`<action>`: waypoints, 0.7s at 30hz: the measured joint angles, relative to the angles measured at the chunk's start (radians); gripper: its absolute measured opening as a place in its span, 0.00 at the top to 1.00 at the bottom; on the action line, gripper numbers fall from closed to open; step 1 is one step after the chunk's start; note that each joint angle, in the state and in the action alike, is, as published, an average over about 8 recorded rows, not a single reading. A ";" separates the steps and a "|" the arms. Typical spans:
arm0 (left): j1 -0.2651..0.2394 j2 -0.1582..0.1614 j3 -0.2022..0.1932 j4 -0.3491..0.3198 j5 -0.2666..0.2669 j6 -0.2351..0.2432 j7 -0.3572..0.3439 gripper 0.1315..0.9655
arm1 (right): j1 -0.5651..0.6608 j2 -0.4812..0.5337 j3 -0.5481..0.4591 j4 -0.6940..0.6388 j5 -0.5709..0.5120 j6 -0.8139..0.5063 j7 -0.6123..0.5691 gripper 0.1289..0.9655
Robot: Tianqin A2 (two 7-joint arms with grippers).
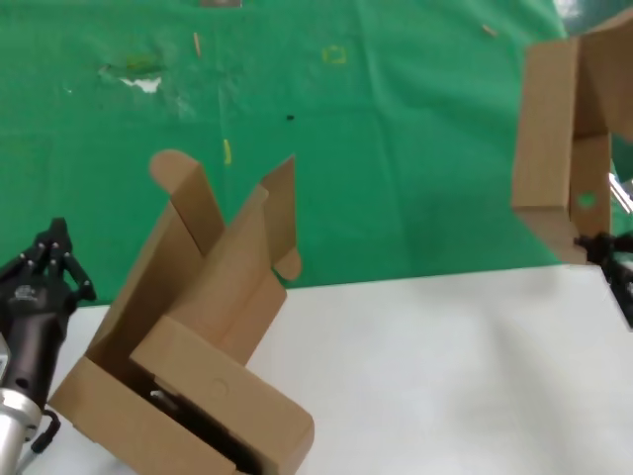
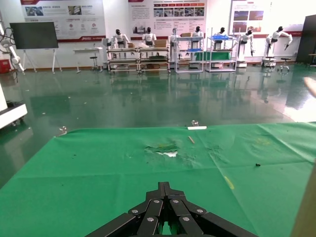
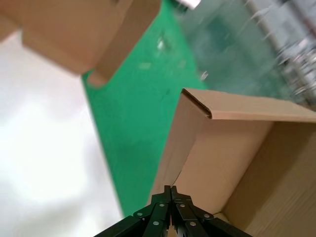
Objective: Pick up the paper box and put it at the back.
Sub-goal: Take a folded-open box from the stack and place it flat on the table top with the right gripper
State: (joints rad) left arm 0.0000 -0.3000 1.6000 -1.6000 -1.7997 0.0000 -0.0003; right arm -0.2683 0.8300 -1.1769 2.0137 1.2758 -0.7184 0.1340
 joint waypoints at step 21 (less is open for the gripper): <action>0.000 0.000 0.000 0.000 0.000 0.000 0.000 0.99 | 0.706 -0.354 -0.630 -0.464 -0.737 -0.265 0.176 0.99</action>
State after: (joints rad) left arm 0.0000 -0.3000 1.6000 -1.6000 -1.7997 0.0000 -0.0003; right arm 0.4375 0.4762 -1.8069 1.5499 0.5391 -0.9834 0.3099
